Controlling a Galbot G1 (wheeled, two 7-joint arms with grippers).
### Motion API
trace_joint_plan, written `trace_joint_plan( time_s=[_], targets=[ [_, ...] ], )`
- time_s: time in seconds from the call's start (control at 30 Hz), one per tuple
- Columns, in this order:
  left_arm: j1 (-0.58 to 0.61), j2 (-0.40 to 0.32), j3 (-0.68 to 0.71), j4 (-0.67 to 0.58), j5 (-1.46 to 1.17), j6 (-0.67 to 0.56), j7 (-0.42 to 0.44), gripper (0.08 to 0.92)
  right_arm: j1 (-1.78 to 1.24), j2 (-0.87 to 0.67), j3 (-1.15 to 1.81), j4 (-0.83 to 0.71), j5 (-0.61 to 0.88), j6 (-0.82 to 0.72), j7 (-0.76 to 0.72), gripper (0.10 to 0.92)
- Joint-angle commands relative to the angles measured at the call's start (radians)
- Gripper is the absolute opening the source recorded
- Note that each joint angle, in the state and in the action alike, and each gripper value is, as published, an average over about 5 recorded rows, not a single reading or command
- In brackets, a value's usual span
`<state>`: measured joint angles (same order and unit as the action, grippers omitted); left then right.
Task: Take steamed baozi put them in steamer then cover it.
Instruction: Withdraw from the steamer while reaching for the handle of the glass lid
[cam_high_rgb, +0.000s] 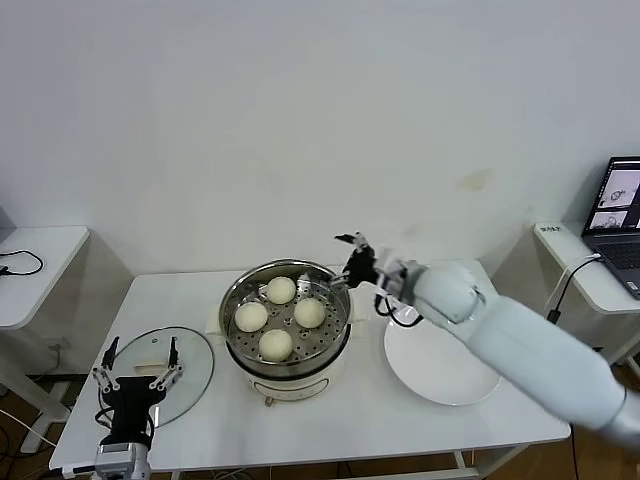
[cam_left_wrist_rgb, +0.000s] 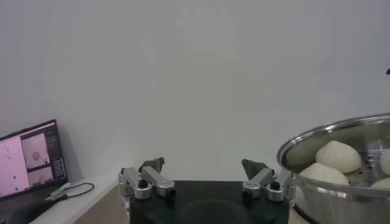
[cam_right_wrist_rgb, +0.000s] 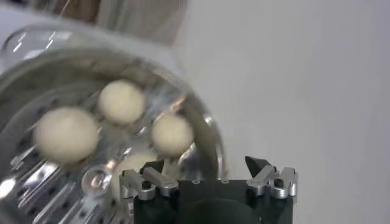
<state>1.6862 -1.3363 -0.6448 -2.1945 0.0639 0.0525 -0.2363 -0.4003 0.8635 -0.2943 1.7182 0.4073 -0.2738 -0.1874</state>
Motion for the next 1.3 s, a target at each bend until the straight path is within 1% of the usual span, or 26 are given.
trace_joint_plan(
  time_s=[0.03,0.13,0.3,0.57,0.73,0.87,1.03,1.3],
  targets=[
    [-0.006,0.001,0.004,0.051,0.058,-0.018,-0.005,0.823,-0.755,0.181,0.841,0.074,-0.174,0.358,0.047,0.823],
    [-0.018,0.008,0.001,0.092,0.155,-0.03,-0.008,0.823,-0.887,0.302,0.991,0.096,-0.164,0.391,-0.005,0.823],
    [-0.043,0.043,-0.043,0.171,0.425,-0.085,-0.014,0.823,-1.029,0.421,1.148,0.132,-0.126,0.382,-0.072,0.823],
    [-0.02,0.177,-0.145,0.303,0.819,-0.174,-0.013,0.823,-1.136,0.507,1.233,0.184,-0.134,0.366,-0.1,0.823],
    [0.0,0.23,-0.168,0.379,0.996,-0.194,-0.001,0.823,-1.153,0.532,1.252,0.186,-0.14,0.366,-0.1,0.823],
    [-0.014,0.249,-0.173,0.452,1.104,-0.215,-0.005,0.823,-1.166,0.55,1.25,0.184,-0.156,0.373,-0.104,0.823],
    [-0.061,0.272,-0.136,0.534,1.156,-0.239,-0.011,0.823,-1.183,0.563,1.252,0.19,-0.164,0.377,-0.105,0.823],
    [-0.148,0.284,-0.058,0.607,1.19,-0.236,0.013,0.823,-1.197,0.584,1.257,0.205,-0.17,0.374,-0.104,0.823]
  ],
)
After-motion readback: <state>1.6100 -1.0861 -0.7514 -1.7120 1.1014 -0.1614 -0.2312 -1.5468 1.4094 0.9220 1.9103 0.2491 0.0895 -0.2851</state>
